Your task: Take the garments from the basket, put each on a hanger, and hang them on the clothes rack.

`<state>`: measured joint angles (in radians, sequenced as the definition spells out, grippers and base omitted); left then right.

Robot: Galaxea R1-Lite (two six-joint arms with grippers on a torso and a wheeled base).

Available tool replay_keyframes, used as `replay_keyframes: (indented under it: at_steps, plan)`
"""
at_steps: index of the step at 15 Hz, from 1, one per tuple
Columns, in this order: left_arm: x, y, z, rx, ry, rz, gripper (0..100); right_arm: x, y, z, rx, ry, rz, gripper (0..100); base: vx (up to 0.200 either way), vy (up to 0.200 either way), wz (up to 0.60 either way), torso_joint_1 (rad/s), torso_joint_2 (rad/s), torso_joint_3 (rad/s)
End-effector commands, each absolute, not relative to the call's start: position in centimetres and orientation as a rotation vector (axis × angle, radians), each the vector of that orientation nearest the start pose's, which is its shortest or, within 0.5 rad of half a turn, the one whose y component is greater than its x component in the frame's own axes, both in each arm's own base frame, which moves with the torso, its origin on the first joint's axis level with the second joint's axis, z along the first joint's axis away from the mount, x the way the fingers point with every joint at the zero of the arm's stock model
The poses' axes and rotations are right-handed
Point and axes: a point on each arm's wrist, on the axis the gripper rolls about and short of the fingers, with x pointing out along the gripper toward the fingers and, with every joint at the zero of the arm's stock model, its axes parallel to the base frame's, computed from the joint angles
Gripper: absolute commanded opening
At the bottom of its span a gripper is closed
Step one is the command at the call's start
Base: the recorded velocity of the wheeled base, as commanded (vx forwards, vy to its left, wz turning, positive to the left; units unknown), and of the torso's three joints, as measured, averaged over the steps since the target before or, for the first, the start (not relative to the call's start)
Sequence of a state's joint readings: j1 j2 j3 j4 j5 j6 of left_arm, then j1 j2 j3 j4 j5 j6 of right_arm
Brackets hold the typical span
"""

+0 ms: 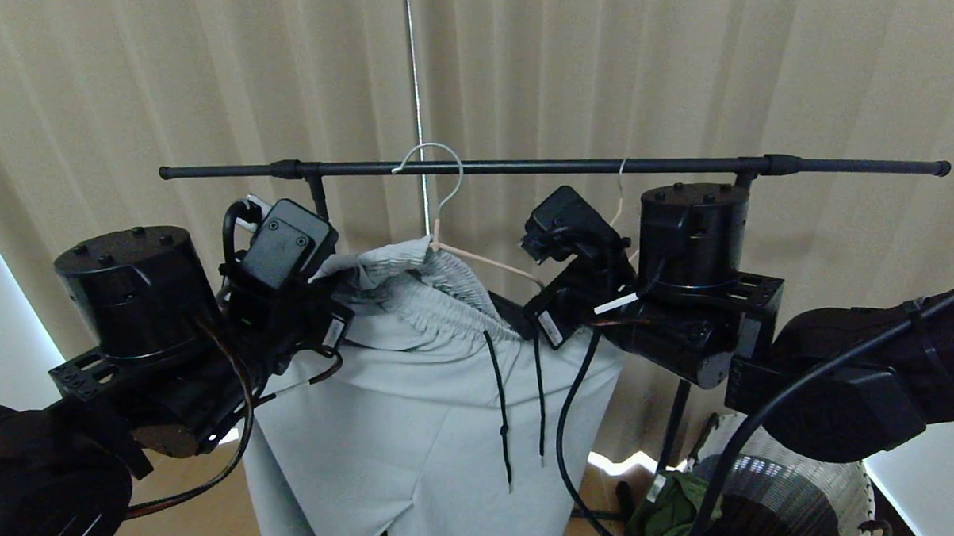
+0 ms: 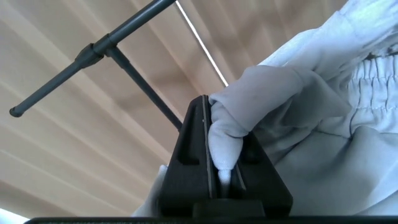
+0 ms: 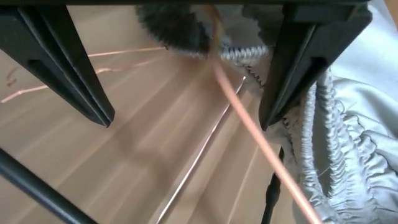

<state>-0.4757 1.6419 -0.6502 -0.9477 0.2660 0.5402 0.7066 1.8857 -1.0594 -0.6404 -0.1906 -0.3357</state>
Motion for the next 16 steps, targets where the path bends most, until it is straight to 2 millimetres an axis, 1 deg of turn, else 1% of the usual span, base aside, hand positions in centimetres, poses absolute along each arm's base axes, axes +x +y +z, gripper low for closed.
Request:
replay_keyframes:
  at_steps: [1, 7, 11, 12, 15, 16]
  plan:
    - [25.27, -12.34, 19.01, 0.554, -0.017, -0.214, 0, 28.25, 23.59, 18.83, -0.407, 0.077, 0.540, 0, 0.000, 0.000, 0.00, 0.000, 0.00, 0.000]
    - [25.32, -12.32, 19.09, 0.552, -0.020, -0.214, 0, 28.14, 23.48, 19.06, -0.397, 0.056, 0.533, 0, 0.000, 0.000, 0.00, 0.000, 0.00, 0.000]
    - [25.05, -12.16, 18.58, 0.533, -0.001, -0.226, 0, 27.99, 23.32, 19.31, -0.396, 0.052, 0.520, 0, 0.000, 0.000, 0.00, 0.000, 0.00, 0.000]
    - [24.88, -12.13, 18.62, 0.519, 0.000, -0.229, 100, 27.98, 23.29, 19.37, -0.394, 0.052, 0.514, 0, 0.000, 0.000, 0.00, 0.000, 0.00, 0.000]
    - [24.75, -12.06, 18.71, 0.514, -0.002, -0.228, 100, 27.92, 23.24, 19.58, -0.392, 0.047, 0.513, 0, 0.000, 0.000, 0.00, 0.000, 0.00, 0.000]
    - [24.46, -11.78, 18.68, 0.514, 0.000, -0.226, 100, 28.15, 22.85, 19.65, -0.390, 0.048, 0.500, 0, 0.000, 0.000, 0.00, 0.000, 0.00, 0.000]
